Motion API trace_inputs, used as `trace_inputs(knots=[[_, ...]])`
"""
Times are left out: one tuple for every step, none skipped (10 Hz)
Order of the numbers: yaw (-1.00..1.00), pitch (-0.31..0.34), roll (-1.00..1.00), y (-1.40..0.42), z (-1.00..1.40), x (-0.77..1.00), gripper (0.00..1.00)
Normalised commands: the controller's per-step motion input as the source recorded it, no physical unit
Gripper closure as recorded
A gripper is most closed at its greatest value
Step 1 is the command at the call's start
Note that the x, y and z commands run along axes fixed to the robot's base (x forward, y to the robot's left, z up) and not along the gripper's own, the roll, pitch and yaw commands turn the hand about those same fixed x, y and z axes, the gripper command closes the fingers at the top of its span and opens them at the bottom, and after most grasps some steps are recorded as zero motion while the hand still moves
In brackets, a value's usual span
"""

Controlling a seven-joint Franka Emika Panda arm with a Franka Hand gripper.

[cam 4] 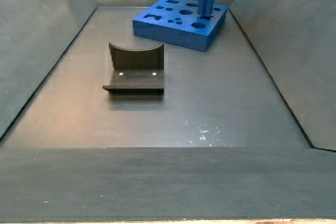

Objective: Pick up the star object. Move to above the board. Insert the star object.
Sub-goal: Insert the star object.

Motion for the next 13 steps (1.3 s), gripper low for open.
trace_inputs(knots=[[-0.02,0.000,0.00,0.00,-0.01,0.00,1.00],[-1.00,0.029,0.12,-0.01,-0.13,-0.02,1.00],[-1.00,0.011,0.12,0.00,-0.15,-0.03,1.00],[-0.49,0.086,0.02,0.00,0.00,-0.03,1.00],[0.00,0.000,0.00,0.00,-0.07,0.00,1.00],[-0.22,0.000,-0.11,-0.26,-0.29,-0.20,1.00],[-0.21,0.051,-0.17,-0.20,-0.21,0.00,1.00],[0.00,0.000,0.01,0.00,0.00,0.00,1.00],[0.00,0.000,0.00,0.00,-0.01,0.01,1.00],[-0.57,0.129,0.00,0.00,-0.17,0.39,1.00],[-0.37,0.134,0.00,0.00,-0.04,0.18,1.00],[-0.02,0.000,0.00,0.00,0.00,0.04,1.00],[-0.16,0.020,0.00,0.00,0.00,0.06,1.00]])
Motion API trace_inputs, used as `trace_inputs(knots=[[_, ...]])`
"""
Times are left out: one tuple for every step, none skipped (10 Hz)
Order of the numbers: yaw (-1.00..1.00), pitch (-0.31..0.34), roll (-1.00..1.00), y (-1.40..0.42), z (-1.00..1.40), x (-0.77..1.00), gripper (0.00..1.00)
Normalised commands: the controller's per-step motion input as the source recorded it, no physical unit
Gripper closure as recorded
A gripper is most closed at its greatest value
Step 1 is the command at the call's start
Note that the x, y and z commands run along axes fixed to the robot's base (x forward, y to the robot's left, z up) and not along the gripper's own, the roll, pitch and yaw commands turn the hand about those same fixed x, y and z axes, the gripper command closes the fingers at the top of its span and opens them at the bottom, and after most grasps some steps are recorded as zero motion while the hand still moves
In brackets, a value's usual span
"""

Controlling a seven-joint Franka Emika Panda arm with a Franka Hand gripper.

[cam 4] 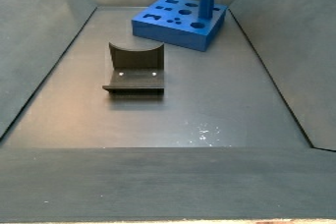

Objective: Pick up the star object. Move to above the board. Insert the star object.
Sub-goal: Insert the star object.

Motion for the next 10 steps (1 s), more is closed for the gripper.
trace_inputs(knots=[[0.00,0.000,0.00,0.00,-0.02,0.00,1.00],[0.00,0.000,0.39,-0.07,-0.85,-0.05,1.00],[-0.08,-0.060,0.31,0.00,-1.00,-0.02,1.00],[-0.07,-0.083,0.27,0.00,-1.00,0.00,1.00],[-0.13,-0.060,0.09,0.00,-1.00,0.00,1.00],[-0.23,-0.063,0.00,0.00,-1.00,0.00,1.00],[-0.45,-0.006,-0.12,0.00,-1.00,-0.04,1.00],[-0.49,0.000,-0.10,0.00,-1.00,0.00,1.00],[-0.05,-0.097,-0.19,0.08,-0.13,0.00,1.00],[0.00,0.000,0.02,0.00,-0.05,0.00,1.00]])
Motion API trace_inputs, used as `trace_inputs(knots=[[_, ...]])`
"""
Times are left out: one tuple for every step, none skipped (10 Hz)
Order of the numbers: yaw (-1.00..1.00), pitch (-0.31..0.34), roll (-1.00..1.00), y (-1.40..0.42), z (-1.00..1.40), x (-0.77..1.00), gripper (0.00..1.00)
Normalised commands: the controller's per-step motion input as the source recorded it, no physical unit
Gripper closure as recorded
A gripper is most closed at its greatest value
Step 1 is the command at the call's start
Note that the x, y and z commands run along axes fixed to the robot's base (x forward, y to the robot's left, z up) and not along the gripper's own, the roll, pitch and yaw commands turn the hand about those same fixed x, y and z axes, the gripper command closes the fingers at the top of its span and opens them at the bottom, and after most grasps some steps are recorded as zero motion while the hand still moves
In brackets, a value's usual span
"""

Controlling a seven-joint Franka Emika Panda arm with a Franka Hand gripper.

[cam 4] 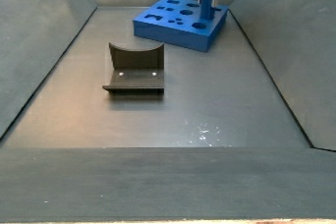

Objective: Pick up the star object. Move to above the board. Insert the star object.
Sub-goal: Insert the star object.

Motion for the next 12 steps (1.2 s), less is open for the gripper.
trace_inputs(knots=[[-0.15,0.000,-0.14,0.02,-0.91,0.00,1.00],[-0.21,0.000,-0.04,0.01,-1.00,0.00,1.00],[-0.22,0.000,-0.02,0.00,-1.00,0.01,1.00],[-0.20,0.000,-0.01,0.00,-1.00,0.05,1.00],[-0.19,0.000,0.00,0.00,-1.00,0.09,1.00],[-0.20,0.000,0.00,0.00,-1.00,0.11,1.00],[-0.20,0.000,0.00,0.00,-1.00,0.12,1.00],[-0.16,0.057,-0.18,0.00,-0.89,0.20,1.00],[0.00,0.017,-0.01,0.00,-0.20,0.12,1.00],[0.00,0.000,-0.01,0.00,-0.40,0.05,1.00],[-0.04,0.000,0.03,-0.14,-1.00,0.00,1.00],[-0.01,0.129,0.00,0.00,-0.15,0.17,1.00]])
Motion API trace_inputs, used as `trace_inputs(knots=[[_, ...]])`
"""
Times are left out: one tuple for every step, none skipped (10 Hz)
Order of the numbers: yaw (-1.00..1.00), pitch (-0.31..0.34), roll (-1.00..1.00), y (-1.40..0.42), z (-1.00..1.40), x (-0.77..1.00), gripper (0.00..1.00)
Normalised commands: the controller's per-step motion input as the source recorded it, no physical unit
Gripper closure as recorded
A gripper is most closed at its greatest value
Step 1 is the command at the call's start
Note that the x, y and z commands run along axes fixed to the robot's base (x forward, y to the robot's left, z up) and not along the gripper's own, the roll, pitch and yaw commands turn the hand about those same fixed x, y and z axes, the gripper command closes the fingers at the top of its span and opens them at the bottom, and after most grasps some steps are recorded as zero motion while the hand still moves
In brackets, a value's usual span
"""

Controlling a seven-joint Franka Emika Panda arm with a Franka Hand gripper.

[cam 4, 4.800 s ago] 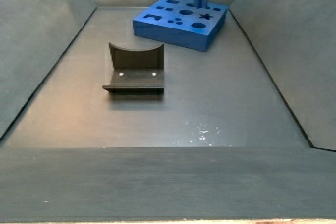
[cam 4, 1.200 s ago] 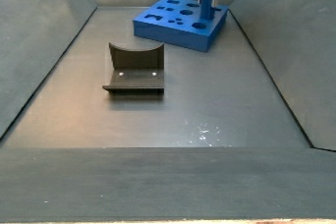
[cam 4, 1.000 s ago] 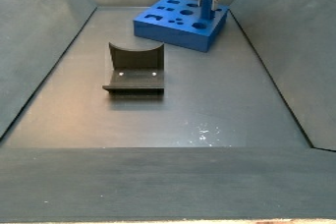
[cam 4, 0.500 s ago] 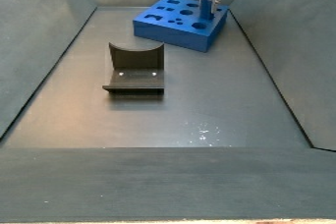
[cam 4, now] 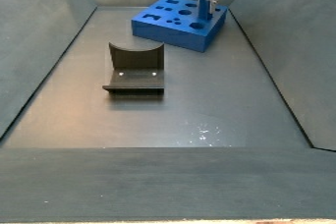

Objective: Pick up the star object. Move to above the board. Insert the star object.
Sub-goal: Insert the star object.

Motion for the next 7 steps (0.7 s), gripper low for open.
trace_inputs(knots=[[0.00,0.017,0.00,0.00,0.00,0.00,1.00],[0.00,-0.020,0.00,0.00,-0.13,0.00,1.00],[0.00,-0.383,0.00,-0.01,-0.45,0.00,1.00],[0.00,0.000,0.00,0.00,-0.09,0.02,1.00],[0.00,0.000,0.00,0.00,-0.02,0.00,1.00],[0.00,-0.323,-0.04,0.00,-0.36,0.00,1.00],[0.00,-0.134,0.01,-0.01,-0.03,0.00,1.00]])
